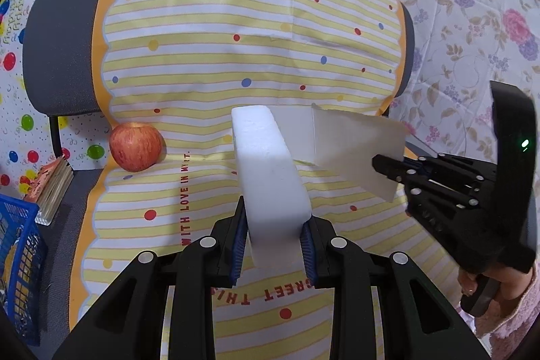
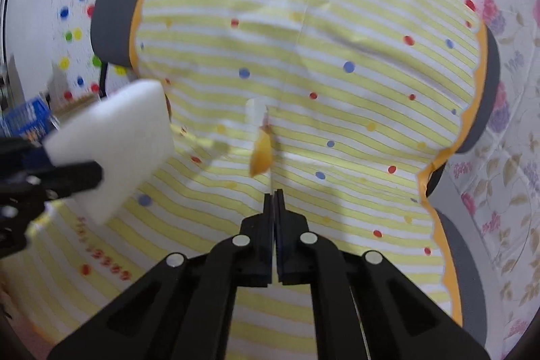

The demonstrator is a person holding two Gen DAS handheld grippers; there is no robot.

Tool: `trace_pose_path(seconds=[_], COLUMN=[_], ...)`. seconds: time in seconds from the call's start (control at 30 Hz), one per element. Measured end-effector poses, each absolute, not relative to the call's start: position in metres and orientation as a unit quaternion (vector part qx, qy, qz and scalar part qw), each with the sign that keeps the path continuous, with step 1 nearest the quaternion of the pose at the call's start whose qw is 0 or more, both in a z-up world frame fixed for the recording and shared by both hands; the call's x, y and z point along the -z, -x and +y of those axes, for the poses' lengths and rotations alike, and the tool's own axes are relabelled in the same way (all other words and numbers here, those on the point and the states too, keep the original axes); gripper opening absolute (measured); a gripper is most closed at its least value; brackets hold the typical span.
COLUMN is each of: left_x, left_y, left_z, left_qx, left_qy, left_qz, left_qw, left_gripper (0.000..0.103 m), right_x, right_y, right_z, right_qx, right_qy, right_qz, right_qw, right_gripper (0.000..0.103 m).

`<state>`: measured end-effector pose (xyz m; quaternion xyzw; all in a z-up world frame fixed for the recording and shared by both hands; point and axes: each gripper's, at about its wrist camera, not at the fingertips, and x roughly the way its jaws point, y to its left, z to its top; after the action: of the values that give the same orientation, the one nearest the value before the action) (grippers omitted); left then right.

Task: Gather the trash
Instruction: 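Carry foam block and card over the pink bin and open both grippers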

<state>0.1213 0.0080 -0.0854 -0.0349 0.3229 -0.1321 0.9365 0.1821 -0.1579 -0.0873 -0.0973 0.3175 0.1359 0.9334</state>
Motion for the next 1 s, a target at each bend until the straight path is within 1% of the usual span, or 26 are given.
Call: trace_pose_path(seconds=[0.13, 0.23, 0.6, 0.83, 1.0], left_x=[0.078, 0.074, 0.074, 0.078, 0.084], left_y=[-0.102, -0.083, -0.013, 0.03, 0.059], left_z=[0.003, -0.006, -0.061, -0.119, -0.168], left_qx=[0.152, 0.167, 0.236, 0.316, 0.386], left_qy=[0.034, 0.031, -0.01, -0.037, -0.062], left_qz=[0.317, 0.314, 0.309, 0.305, 0.299], left_qw=[0.935, 0.934, 0.921, 0.897, 0.871], left_gripper=[0.03, 0.03, 0.03, 0.03, 0.03], right_x=[0.065, 0.056, 0.046, 0.039, 0.044], right_y=[-0.154, -0.126, -0.015, 0.056, 0.115], right_z=[-0.185, -0.202, -0.251, -0.289, -0.316], right_qx=[-0.129, -0.121, -0.057, 0.018, 0.088], right_qy=[0.017, -0.022, -0.059, -0.066, -0.071], right_qz=[0.325, 0.328, 0.306, 0.306, 0.325], right_qw=[0.937, 0.937, 0.949, 0.95, 0.939], right_gripper=[0.002, 0.002, 0.002, 0.002, 0.002])
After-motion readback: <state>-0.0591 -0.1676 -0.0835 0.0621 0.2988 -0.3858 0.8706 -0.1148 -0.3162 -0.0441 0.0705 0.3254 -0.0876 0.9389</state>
